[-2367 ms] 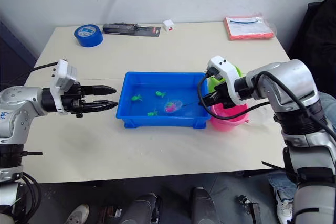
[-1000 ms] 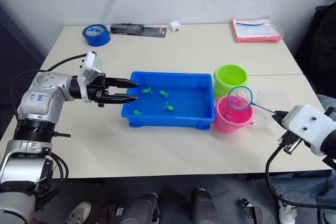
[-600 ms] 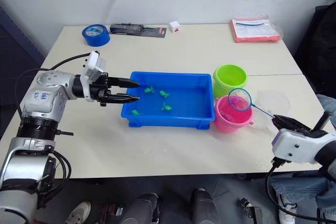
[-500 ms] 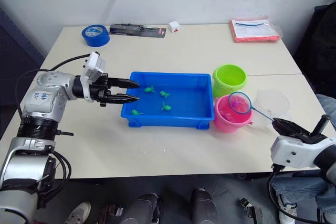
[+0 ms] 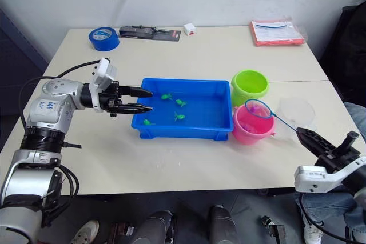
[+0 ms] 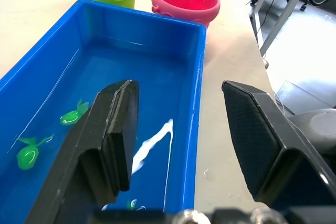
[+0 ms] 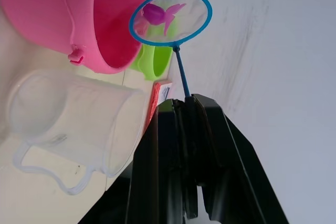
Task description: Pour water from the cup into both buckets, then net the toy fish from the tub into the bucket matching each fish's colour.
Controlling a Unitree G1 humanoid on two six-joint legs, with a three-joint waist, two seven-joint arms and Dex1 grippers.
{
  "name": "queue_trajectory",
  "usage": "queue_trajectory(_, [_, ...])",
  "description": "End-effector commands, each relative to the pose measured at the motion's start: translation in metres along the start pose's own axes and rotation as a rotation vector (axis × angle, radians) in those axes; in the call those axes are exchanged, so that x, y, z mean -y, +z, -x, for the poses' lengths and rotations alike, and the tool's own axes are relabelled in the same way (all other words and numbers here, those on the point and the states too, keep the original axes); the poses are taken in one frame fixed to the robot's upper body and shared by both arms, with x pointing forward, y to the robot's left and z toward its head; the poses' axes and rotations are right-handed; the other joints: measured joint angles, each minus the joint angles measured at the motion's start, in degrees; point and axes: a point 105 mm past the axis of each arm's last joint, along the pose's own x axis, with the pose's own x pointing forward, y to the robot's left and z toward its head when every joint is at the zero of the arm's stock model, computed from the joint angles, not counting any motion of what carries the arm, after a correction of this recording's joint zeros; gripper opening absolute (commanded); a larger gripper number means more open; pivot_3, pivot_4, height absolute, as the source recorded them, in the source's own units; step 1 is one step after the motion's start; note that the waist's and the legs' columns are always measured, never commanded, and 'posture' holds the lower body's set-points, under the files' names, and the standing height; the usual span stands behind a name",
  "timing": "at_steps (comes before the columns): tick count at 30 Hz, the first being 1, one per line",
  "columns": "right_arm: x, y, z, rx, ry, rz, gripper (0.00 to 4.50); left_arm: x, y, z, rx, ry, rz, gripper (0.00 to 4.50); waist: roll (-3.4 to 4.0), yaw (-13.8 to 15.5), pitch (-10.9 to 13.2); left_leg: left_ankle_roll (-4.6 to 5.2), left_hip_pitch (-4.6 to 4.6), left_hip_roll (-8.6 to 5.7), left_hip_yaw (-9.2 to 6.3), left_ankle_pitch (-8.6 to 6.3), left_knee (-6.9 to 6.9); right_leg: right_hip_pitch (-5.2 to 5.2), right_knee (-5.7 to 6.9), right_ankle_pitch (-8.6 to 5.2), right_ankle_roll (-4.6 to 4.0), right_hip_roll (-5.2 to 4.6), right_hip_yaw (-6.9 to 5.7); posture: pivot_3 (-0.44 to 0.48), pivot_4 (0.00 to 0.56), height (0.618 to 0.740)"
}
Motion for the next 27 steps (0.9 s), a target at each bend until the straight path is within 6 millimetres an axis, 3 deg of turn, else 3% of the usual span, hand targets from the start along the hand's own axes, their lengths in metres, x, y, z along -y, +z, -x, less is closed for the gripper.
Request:
queue_trajectory(1, [0.016,-0.011,0.005,-0.053,-0.097,0.108,0.80,0.002,0.008,0.001,0.018,0.000,-0.036,2.79,0.00,0.0,0.0,0.00,0.00,0.00,0.00,0.00,0.00,0.00,0.00,0.00,0.00,0.01,0.01,0.000,0.150,0.737])
queue_trajectory(11, [0.011,-0.009,0.007,-0.051,-0.153,0.162,0.80,0.004,0.007,0.004,0.020,0.014,-0.031,2.79,0.00,0.0,0.0,0.00,0.00,0.02,0.02,0.00,-0.02,0.00,0.00,0.00,0.00,0.18,0.32,0.000,0.150,0.737])
queue_trajectory(17, [0.031,-0.003,-0.013,0.023,-0.202,0.078,0.80,0.003,0.006,0.007,0.015,0.023,-0.025,2.79,0.00,-1.0,0.0,0.00,0.03,0.02,0.11,0.00,-0.02,0.00,0.01,0.00,0.00,0.20,0.37,0.000,0.150,0.737])
queue_trajectory(22, [0.075,0.012,-0.060,0.177,-0.192,-0.202,0.80,-0.005,0.006,0.022,0.009,0.109,-0.017,2.79,0.01,-2.0,0.0,0.00,0.07,0.13,0.13,0.00,-0.05,0.02,-0.03,0.00,0.00,0.19,0.34,0.000,0.150,0.737])
queue_trajectory(27, [0.093,0.022,-0.091,0.235,-0.098,-0.628,0.80,-0.006,0.004,0.045,-0.003,0.209,-0.009,2.79,0.01,-2.2,0.0,-0.04,0.04,0.26,-0.08,-0.01,-0.06,0.03,-0.05,0.00,-0.01,0.00,0.18,0.000,0.150,0.737])
